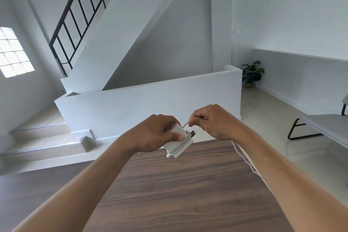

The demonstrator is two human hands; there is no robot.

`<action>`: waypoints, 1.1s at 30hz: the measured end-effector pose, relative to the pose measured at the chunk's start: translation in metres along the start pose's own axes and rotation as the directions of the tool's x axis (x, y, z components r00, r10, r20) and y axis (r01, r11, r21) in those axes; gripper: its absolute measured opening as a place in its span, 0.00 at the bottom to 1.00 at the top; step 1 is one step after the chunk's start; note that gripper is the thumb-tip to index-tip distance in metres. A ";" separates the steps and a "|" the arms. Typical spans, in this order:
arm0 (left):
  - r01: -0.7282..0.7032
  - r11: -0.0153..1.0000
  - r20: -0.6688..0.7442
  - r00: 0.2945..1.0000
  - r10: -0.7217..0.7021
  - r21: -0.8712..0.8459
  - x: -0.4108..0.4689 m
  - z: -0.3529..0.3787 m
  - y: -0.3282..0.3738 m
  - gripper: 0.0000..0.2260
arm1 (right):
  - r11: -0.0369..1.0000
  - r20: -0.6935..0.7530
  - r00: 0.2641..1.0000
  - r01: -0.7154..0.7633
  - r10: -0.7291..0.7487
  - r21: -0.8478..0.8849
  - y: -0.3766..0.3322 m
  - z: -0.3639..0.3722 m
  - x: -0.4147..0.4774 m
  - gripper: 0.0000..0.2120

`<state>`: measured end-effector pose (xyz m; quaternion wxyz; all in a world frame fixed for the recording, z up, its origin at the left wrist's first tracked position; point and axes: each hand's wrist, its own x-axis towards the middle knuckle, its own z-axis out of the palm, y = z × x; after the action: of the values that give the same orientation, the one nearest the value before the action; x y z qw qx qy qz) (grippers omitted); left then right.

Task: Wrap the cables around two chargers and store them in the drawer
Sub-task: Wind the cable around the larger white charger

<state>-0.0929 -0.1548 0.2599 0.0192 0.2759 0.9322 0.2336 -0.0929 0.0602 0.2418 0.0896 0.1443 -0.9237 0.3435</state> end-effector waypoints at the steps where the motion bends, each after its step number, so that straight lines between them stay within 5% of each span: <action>1: 0.004 1.000 -0.026 1.000 -0.004 0.017 0.001 0.002 -0.002 0.13 | 1.000 -0.005 1.000 -0.006 0.006 -0.020 -0.003 -0.001 -0.002 0.09; 7: 0.031 0.999 -0.145 0.989 -0.025 0.035 0.012 0.008 -0.009 0.11 | 0.964 -0.094 0.996 -0.024 -0.001 -0.265 -0.019 0.002 -0.017 0.12; 12: 0.094 0.995 -0.268 0.958 -0.099 -0.033 0.021 0.012 -0.013 0.10 | 0.963 -0.183 0.983 -0.026 -0.024 -0.269 -0.025 0.018 -0.032 0.14; 17: 0.178 0.951 -0.325 0.910 -0.257 -0.254 0.031 0.007 -0.013 0.11 | 0.989 -0.241 0.969 0.027 -0.062 -0.146 -0.030 0.047 -0.047 0.13; 22: 0.144 0.748 -0.196 0.918 -0.345 -0.648 0.036 0.002 -0.006 0.18 | 0.990 -0.336 0.942 0.061 -0.013 0.131 -0.021 0.070 -0.051 0.12; 28: 0.114 0.580 -0.137 0.919 -0.371 -0.807 0.038 0.004 0.005 0.18 | 0.904 -0.328 0.943 0.085 0.063 0.420 -0.018 0.097 -0.060 0.11; 33: 0.064 0.563 -0.138 0.941 -0.309 -0.824 0.035 0.005 0.010 0.17 | 0.787 -0.309 0.940 0.079 0.147 0.612 -0.005 0.100 -0.055 0.11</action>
<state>-0.1166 -0.1276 0.2629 0.0420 0.1014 0.7401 0.6635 -0.0461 0.0014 0.1553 0.1895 0.0872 -0.7333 0.6471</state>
